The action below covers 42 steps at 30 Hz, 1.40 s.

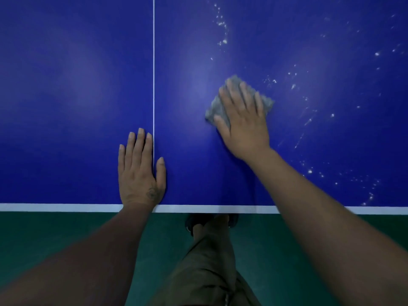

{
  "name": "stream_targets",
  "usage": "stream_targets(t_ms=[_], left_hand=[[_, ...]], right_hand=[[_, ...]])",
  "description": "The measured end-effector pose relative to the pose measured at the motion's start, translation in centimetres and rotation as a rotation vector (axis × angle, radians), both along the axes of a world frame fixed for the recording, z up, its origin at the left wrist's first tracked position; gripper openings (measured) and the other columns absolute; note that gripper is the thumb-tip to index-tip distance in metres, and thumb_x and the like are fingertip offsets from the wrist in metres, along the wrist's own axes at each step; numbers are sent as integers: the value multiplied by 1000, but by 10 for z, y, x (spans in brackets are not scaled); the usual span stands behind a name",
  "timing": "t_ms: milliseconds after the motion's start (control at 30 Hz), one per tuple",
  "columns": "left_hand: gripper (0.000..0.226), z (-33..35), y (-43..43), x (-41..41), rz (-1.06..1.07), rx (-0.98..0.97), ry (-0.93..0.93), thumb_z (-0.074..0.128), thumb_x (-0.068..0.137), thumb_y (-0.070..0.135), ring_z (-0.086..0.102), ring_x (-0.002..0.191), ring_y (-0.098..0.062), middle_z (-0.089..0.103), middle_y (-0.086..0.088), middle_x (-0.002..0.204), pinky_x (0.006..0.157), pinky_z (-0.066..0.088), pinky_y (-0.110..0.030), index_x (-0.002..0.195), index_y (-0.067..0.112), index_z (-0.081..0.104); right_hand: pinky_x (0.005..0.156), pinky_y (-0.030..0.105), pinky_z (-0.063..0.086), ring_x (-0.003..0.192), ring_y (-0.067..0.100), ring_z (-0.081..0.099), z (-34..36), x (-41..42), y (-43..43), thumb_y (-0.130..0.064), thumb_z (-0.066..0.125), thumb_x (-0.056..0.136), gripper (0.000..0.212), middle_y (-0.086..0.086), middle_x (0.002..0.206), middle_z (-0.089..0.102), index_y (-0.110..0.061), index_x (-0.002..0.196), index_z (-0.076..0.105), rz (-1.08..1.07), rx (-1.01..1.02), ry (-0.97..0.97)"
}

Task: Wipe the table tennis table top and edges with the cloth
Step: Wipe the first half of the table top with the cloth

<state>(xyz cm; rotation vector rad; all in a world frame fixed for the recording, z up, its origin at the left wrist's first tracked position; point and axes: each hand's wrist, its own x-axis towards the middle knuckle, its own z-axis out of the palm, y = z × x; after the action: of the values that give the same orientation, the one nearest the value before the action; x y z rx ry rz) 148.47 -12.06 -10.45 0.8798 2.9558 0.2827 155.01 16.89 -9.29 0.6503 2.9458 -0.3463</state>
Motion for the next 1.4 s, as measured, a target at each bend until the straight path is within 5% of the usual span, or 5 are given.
stream_targets(t_ms=[200,467,700,1033,1400], left_hand=[[64,5,2,2,14,24,-26,40,112,38,12,168,-22,23,-4,179,135,14,-54,168,9,32],[63,5,0,-1,8,54,-37,42,111,36,13,167,-23,23,-4,179,135,15,-55,168,10,32],[65,3,0,-2,14,53,-50,41,110,38,13,168,-23,21,-2,180,135,14,-54,169,12,31],[63,6,1,0,39,81,-41,44,111,38,15,167,-22,27,-4,178,135,17,-53,167,11,36],[60,16,11,7,77,100,-20,47,111,34,23,165,-27,32,-9,175,134,19,-53,164,7,42]], right_hand=[[133,54,-5,166,28,-7,8,-35,10,-50,30,112,72,3,180,-3,-16,172,7,-35,-74,-62],[131,60,16,166,29,7,8,76,-56,-47,39,114,71,6,179,12,-9,170,18,369,-58,14],[132,55,15,165,26,17,-3,5,-1,-50,44,110,68,2,176,23,-15,167,32,662,-54,81],[134,51,-2,167,23,0,7,-134,47,-54,24,110,72,-1,180,4,-18,172,12,251,-22,-8],[131,59,16,167,28,3,5,99,-8,-48,37,114,70,2,180,7,-15,171,15,523,-49,24]])
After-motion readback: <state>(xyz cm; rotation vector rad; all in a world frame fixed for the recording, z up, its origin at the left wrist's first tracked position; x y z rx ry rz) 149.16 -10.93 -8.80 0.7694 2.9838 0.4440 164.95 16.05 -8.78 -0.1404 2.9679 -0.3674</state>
